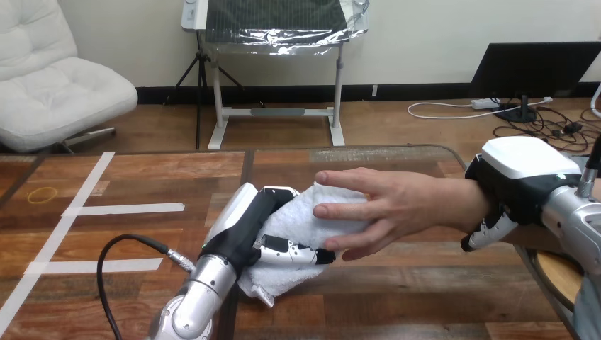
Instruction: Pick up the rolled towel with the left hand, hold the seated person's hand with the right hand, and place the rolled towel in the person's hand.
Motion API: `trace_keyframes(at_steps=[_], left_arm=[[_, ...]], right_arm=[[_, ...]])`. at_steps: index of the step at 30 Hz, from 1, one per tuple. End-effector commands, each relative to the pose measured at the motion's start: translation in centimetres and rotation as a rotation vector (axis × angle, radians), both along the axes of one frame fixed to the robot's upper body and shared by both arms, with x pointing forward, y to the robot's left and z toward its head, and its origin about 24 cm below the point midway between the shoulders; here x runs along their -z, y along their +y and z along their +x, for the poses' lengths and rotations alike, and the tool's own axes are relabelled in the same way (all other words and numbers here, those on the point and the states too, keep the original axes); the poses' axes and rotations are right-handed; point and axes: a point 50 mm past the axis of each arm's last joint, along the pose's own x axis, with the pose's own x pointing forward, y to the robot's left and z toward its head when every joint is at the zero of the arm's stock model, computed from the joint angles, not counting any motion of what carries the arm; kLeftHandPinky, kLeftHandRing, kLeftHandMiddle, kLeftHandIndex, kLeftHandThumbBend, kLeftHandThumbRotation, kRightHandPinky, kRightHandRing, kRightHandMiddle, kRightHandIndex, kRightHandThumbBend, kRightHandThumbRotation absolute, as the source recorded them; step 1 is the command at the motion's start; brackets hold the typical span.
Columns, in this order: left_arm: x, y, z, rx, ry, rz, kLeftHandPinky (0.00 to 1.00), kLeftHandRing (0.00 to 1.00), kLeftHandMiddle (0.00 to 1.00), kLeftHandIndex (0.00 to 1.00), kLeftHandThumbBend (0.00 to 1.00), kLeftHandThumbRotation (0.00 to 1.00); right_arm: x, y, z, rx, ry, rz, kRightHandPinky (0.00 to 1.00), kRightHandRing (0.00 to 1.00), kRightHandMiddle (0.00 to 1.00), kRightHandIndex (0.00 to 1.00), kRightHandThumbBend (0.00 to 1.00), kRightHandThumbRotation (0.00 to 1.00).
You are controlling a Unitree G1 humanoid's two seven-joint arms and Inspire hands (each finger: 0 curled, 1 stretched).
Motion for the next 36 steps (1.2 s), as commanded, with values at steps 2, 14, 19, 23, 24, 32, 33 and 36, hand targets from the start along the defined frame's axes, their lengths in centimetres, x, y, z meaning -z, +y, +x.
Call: trace_keyframes(at_steps=[2,14,19,23,24,32,33,36], left_arm=[[-3.3,-1.2,2.1,0.057,-0.132,-0.016,0.33,0.36,0.42,0.49,0.60,0.00],[-3.3,-2.0,2.1,0.095,-0.144,-0.015,0.30,0.35,0.41,0.48,0.59,0.00],[-3.3,-2.3,2.1,0.107,-0.146,-0.015,0.31,0.35,0.41,0.48,0.58,0.00],[-3.4,-2.7,2.1,0.116,-0.146,-0.019,0.32,0.35,0.41,0.48,0.57,0.00],[-3.4,-2.7,2.1,0.117,-0.147,-0.020,0.32,0.35,0.41,0.49,0.57,0.00],[-3.6,-3.2,2.1,0.127,-0.154,-0.026,0.33,0.36,0.41,0.49,0.56,0.00],[-3.6,-3.2,2.1,0.128,-0.156,-0.026,0.33,0.36,0.41,0.49,0.56,0.00],[-3.7,-3.3,2.1,0.131,-0.161,-0.024,0.33,0.36,0.41,0.48,0.56,0.01]], right_arm=[[-5.7,-1.9,0.7,0.066,-0.207,-0.021,0.14,0.22,0.32,0.34,0.66,0.00],[-5.5,-2.0,0.6,0.063,-0.220,-0.008,0.14,0.21,0.30,0.33,0.66,0.00],[-5.5,-2.1,0.6,0.068,-0.214,-0.009,0.13,0.21,0.30,0.33,0.65,0.00],[-5.4,-2.1,0.6,0.072,-0.207,-0.010,0.14,0.22,0.31,0.34,0.65,0.00],[-5.4,-2.1,0.6,0.071,-0.208,-0.010,0.14,0.22,0.31,0.35,0.65,0.00],[-5.3,-2.1,0.5,0.080,-0.203,-0.010,0.14,0.22,0.32,0.35,0.64,0.00],[-5.3,-2.1,0.5,0.081,-0.202,-0.009,0.14,0.22,0.32,0.35,0.64,0.00],[-5.2,-2.2,0.5,0.082,-0.201,-0.005,0.15,0.23,0.32,0.36,0.65,0.00]])
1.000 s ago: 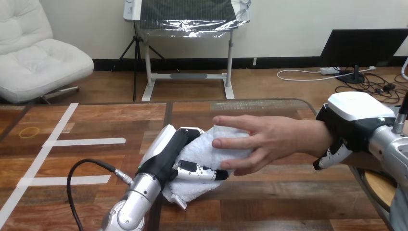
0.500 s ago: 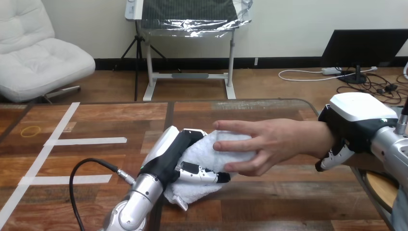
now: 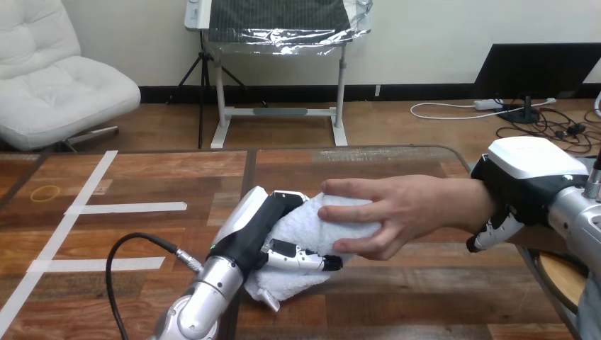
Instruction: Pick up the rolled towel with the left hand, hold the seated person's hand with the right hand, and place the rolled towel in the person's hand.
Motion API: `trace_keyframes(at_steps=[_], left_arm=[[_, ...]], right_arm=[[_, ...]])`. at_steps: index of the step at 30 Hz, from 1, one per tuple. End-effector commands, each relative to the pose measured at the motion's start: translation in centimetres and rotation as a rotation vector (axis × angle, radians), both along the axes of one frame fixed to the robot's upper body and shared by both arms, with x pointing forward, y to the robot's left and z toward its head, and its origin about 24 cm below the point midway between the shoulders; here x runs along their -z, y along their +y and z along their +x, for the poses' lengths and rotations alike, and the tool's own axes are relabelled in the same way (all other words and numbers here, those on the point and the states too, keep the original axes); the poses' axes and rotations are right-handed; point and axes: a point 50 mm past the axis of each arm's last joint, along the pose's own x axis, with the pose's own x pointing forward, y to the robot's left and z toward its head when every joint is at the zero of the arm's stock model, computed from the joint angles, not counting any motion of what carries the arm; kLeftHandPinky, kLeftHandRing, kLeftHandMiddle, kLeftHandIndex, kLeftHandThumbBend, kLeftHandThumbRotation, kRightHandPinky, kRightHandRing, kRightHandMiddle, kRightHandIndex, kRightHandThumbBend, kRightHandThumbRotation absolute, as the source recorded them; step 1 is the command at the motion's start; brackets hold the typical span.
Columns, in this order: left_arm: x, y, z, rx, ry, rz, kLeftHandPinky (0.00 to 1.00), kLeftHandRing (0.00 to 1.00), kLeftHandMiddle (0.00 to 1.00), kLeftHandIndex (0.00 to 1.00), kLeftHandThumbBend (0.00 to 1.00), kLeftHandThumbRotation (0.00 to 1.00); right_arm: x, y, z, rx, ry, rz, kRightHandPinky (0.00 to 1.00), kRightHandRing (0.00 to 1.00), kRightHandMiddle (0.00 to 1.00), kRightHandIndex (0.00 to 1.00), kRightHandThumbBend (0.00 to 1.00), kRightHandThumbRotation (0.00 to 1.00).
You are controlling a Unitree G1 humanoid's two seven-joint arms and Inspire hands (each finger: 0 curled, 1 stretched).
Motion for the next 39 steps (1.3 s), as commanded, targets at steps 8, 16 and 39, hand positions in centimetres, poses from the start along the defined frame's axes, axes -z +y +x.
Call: trace_keyframes(at_steps=[8,16,39], left_arm=[[-4.23,-2.49,2.19,0.086,-0.166,-0.033,0.32,0.35,0.40,0.48,0.56,0.03],[-4.40,-2.67,2.31,0.089,-0.173,-0.022,0.31,0.35,0.40,0.47,0.56,0.04],[-4.98,-2.49,2.77,0.160,-0.169,0.095,0.42,0.50,0.55,0.62,0.60,0.22]], right_arm=[[-5.04,-1.71,0.80,0.068,-0.195,-0.006,0.15,0.23,0.32,0.36,0.65,0.00],[-4.92,-1.77,0.86,0.068,-0.193,-0.006,0.16,0.24,0.33,0.37,0.66,0.00],[-4.95,-1.64,0.78,0.068,-0.152,-0.024,0.39,0.50,0.58,0.61,0.68,0.14]])
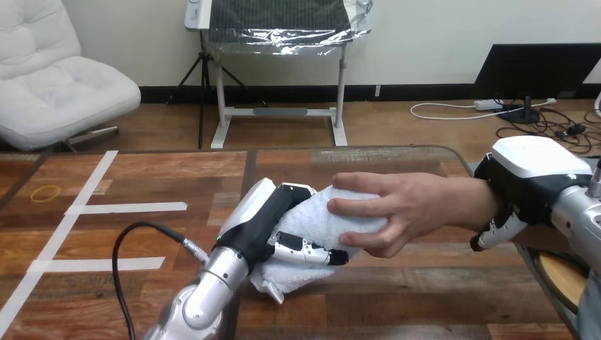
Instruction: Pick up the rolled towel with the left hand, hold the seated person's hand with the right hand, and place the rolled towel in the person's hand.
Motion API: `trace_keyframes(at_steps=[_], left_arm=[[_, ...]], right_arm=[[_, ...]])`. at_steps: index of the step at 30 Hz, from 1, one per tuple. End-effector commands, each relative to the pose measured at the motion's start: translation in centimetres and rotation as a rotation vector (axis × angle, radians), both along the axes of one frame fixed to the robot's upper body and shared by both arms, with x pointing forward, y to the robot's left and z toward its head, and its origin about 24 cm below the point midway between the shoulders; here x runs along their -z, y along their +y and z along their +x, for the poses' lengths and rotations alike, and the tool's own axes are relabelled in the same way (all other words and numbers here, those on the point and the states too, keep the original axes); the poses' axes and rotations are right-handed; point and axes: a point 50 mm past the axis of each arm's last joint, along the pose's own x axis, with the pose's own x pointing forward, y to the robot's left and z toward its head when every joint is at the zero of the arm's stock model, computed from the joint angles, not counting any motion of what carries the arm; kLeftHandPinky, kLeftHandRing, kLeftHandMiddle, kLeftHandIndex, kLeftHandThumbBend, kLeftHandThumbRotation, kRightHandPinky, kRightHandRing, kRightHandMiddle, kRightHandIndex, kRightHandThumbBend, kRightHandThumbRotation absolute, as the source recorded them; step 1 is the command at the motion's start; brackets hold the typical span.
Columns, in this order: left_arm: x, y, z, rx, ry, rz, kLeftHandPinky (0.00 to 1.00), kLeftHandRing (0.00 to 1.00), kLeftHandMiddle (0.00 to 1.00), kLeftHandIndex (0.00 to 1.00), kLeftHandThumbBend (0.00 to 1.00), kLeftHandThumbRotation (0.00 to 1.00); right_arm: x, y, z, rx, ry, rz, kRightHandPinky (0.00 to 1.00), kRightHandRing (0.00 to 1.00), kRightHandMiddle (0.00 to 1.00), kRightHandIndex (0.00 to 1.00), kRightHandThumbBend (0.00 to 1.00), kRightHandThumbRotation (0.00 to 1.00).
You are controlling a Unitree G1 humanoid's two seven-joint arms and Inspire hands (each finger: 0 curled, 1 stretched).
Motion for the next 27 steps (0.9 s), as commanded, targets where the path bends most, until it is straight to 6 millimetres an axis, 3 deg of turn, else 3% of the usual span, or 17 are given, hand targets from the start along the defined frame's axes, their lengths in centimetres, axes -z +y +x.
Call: trace_keyframes(at_steps=[1,4,13,20,27], left_arm=[[-4.10,-2.05,1.94,0.123,-0.148,0.059,0.45,0.53,0.57,0.65,0.62,0.25],[-4.13,-1.98,1.97,0.137,-0.145,0.097,0.55,0.64,0.66,0.75,0.68,0.35],[-4.25,-1.73,1.87,0.179,-0.143,0.147,0.74,0.83,0.85,0.92,0.80,0.44],[-4.23,-1.45,1.85,0.210,-0.137,0.201,0.94,0.96,0.97,0.99,0.87,0.50],[-4.21,-1.17,1.84,0.220,-0.131,0.209,0.99,0.99,0.99,1.00,0.90,0.52]], right_arm=[[-4.84,-1.47,0.81,0.052,-0.166,-0.026,0.42,0.53,0.60,0.63,0.68,0.15],[-4.87,-1.37,0.76,0.044,-0.166,-0.026,0.52,0.63,0.69,0.69,0.69,0.17],[-4.95,-1.19,0.68,0.039,-0.144,-0.009,0.74,0.82,0.84,0.81,0.72,0.17],[-4.95,-1.11,0.61,0.034,-0.138,-0.008,0.87,0.92,0.91,0.87,0.75,0.16],[-4.94,-1.09,0.52,0.029,-0.142,-0.006,0.91,0.96,0.94,0.89,0.77,0.15]])
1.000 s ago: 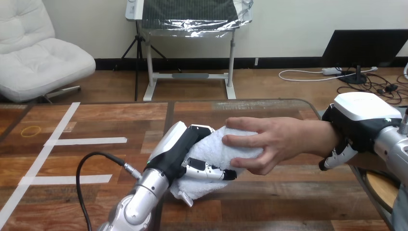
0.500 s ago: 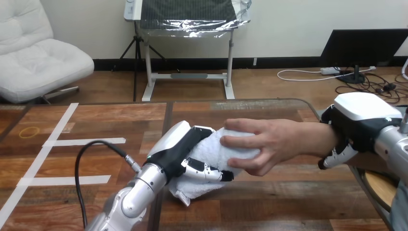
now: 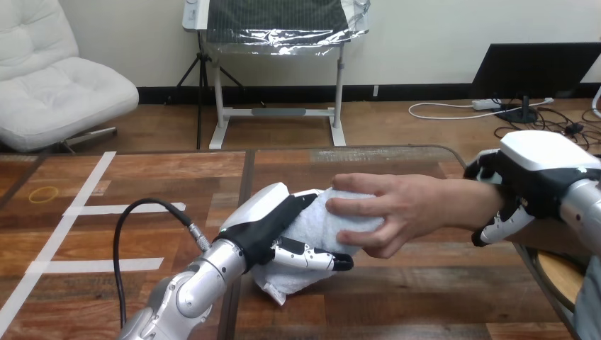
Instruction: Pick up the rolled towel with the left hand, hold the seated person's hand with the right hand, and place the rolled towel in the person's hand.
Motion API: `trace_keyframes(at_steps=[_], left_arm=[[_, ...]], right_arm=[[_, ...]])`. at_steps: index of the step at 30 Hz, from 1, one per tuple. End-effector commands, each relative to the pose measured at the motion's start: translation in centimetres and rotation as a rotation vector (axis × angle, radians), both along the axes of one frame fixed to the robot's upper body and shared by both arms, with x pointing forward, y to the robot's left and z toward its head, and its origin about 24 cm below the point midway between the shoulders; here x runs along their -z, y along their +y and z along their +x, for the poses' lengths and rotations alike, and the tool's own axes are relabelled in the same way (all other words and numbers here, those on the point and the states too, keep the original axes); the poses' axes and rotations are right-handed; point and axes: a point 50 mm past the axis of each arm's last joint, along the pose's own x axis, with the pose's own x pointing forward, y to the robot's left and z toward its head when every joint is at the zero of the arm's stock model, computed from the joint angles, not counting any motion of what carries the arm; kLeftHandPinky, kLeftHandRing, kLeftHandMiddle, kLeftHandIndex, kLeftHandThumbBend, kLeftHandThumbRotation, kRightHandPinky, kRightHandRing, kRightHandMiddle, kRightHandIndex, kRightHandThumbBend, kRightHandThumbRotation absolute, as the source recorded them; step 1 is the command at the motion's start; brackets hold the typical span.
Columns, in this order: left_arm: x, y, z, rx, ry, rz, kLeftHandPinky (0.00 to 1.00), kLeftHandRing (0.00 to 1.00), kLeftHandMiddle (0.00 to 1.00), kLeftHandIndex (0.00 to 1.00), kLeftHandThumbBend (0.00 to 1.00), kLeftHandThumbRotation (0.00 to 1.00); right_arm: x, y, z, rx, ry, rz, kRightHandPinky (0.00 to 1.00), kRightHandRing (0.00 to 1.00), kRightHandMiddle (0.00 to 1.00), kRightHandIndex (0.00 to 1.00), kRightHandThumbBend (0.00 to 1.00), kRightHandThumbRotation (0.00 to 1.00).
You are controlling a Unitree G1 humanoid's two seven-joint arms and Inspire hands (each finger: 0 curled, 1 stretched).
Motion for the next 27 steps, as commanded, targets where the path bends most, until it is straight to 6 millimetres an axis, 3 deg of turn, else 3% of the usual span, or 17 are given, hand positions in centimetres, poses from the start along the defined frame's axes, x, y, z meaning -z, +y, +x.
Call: trace_keyframes(at_steps=[1,27], left_arm=[[-3.44,-1.67,1.45,0.087,-0.124,-0.003,0.99,0.99,1.00,1.00,0.90,0.52],[-3.33,-1.06,1.54,0.078,-0.125,0.006,1.00,1.00,1.00,1.00,0.94,0.56]], right_arm=[[-3.86,-0.66,0.53,0.010,-0.135,-0.033,0.91,0.96,0.94,0.89,0.77,0.15],[-3.73,-0.97,0.13,0.021,-0.136,-0.028,0.92,0.97,0.96,0.92,0.82,0.18]])
